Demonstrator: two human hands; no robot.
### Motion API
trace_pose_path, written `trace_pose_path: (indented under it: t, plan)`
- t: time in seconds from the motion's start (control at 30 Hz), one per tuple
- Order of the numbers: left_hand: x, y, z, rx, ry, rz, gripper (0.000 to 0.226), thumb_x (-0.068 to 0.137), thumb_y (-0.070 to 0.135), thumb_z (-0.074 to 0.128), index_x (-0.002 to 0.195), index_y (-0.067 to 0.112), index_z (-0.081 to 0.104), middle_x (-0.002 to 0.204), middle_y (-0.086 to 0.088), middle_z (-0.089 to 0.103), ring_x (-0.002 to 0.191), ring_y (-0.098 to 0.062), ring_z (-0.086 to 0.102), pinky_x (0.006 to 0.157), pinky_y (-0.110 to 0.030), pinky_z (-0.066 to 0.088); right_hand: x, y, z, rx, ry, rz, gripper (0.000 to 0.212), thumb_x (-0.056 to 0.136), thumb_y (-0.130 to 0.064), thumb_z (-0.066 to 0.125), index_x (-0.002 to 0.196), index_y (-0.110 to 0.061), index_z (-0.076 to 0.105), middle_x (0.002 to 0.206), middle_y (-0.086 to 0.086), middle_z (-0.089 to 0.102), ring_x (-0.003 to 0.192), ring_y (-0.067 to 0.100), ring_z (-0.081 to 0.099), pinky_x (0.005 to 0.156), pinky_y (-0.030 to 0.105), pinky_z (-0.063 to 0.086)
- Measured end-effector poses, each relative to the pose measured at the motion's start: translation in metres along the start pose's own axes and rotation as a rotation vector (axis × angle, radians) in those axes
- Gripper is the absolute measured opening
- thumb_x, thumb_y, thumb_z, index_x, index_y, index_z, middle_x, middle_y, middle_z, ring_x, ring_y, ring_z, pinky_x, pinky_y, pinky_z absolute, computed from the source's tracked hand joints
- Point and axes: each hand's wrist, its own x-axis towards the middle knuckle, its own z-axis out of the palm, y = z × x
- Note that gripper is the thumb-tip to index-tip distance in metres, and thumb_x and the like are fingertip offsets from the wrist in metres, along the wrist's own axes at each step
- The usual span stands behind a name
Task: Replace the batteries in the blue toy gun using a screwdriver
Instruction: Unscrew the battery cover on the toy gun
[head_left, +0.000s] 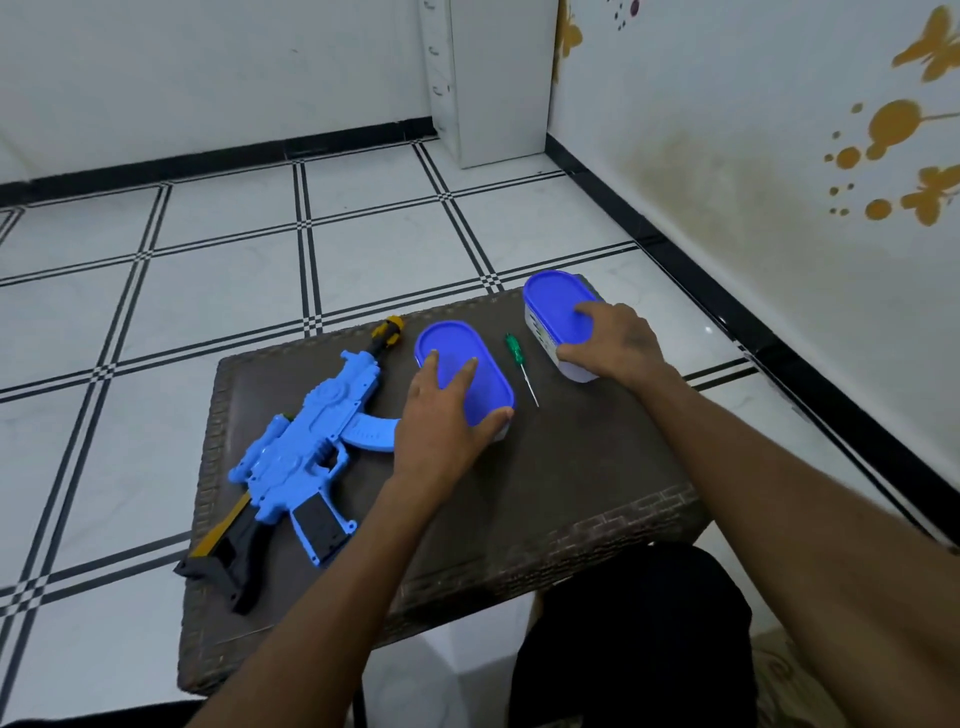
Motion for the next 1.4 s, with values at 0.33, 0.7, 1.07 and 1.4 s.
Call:
trace_pose_path:
  t: [0.33, 0.7, 1.07, 1.4]
  plan:
    - [0.006, 0.002, 0.002, 0.128, -0.19, -0.019, 0.073, 0.081, 0.067, 0.058, 0.144, 0.033, 0.043, 0.16, -0.004, 0.022, 0.147, -0.036, 0.014, 0.111, -0.049, 0.031, 0.01, 0.004, 0.009, -0.066, -0.011, -0.027, 0.077, 0.079, -0.057, 0.066, 0.145, -0.026, 0.039, 0.144, 0.013, 0.038, 0.129, 0.031, 0.043, 0.101, 0.043, 0.041]
    - [-0.054, 0.004, 0.002, -0.28, -0.014, 0.008, 0.051, 0.089, 0.034, 0.065, 0.137, 0.022, 0.054, 0.15, -0.006, 0.041, 0.136, -0.021, 0.041, 0.107, -0.035, 0.039, -0.077, -0.028, 0.024, 0.31, -0.145, -0.12, 0.038, 0.091, -0.037, 0.06, 0.123, -0.017, 0.06, 0.114, 0.002, 0.067, 0.103, 0.021, 0.063, 0.091, 0.041, 0.053]
    - [-0.07, 0.009, -0.014, -1.01, -0.202, -0.415, 0.014, 0.093, 0.001, 0.058, 0.098, 0.005, 0.07, 0.094, -0.007, 0.072, 0.079, -0.01, 0.067, 0.07, -0.021, 0.057, -0.105, -0.016, 0.019, 0.346, -0.263, -0.06, 0.024, 0.086, -0.02, 0.073, 0.1, -0.002, 0.067, 0.087, 0.011, 0.071, 0.077, 0.024, 0.071, 0.074, 0.042, 0.061]
    - [-0.076, 0.065, 0.021, -1.081, -0.438, -0.382, 0.016, 0.095, 0.01, 0.057, 0.098, 0.001, 0.07, 0.092, -0.013, 0.07, 0.082, -0.015, 0.064, 0.074, -0.022, 0.056, -0.141, 0.081, -0.022, 0.515, -0.205, 0.11, 0.018, 0.083, -0.01, 0.075, 0.097, -0.002, 0.068, 0.083, 0.016, 0.067, 0.071, 0.019, 0.065, 0.053, 0.028, 0.053]
